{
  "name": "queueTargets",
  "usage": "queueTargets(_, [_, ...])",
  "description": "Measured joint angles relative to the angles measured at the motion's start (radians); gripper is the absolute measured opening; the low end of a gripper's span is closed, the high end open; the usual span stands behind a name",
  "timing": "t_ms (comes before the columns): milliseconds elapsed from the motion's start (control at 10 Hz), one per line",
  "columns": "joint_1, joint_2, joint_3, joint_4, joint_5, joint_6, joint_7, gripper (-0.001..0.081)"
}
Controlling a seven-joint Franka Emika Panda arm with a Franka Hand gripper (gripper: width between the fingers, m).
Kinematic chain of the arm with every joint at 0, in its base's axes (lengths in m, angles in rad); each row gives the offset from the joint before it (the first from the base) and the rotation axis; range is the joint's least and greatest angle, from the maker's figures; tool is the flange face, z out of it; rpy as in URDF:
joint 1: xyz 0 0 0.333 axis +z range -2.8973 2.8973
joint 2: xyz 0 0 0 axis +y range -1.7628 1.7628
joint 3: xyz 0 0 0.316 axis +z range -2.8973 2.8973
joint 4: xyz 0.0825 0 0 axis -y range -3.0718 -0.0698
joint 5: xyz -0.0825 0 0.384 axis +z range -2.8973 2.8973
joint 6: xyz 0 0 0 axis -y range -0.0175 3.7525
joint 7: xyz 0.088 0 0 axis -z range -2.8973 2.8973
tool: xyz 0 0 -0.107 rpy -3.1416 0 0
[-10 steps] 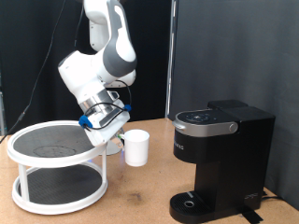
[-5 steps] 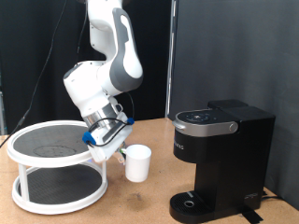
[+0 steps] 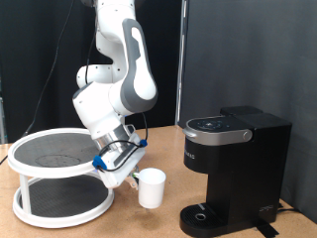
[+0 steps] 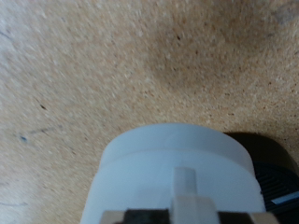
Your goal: Make a cup of coffee with the keurig machine
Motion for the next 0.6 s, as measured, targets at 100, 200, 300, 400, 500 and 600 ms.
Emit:
queueTargets(100, [0.001,0.007,0.017,0.0,0.05,0.0,-0.056,0.0002])
queueTargets(200, [0.004,0.009,0.034,-0.001,0.106,0.002,-0.113,0.0002])
queueTargets(300, [0.009,0.009,0.053,-0.003,0.156,0.009,-0.155,0.0002])
queueTargets(400, [0.018,0.01,0.075,-0.005,0.194,0.031,-0.174,0.0002])
queueTargets(500, [0.031,0.017,0.098,-0.006,0.225,0.064,-0.178,0.0002])
queueTargets(600, [0.046,0.033,0.121,-0.002,0.266,0.103,-0.186,0.0002])
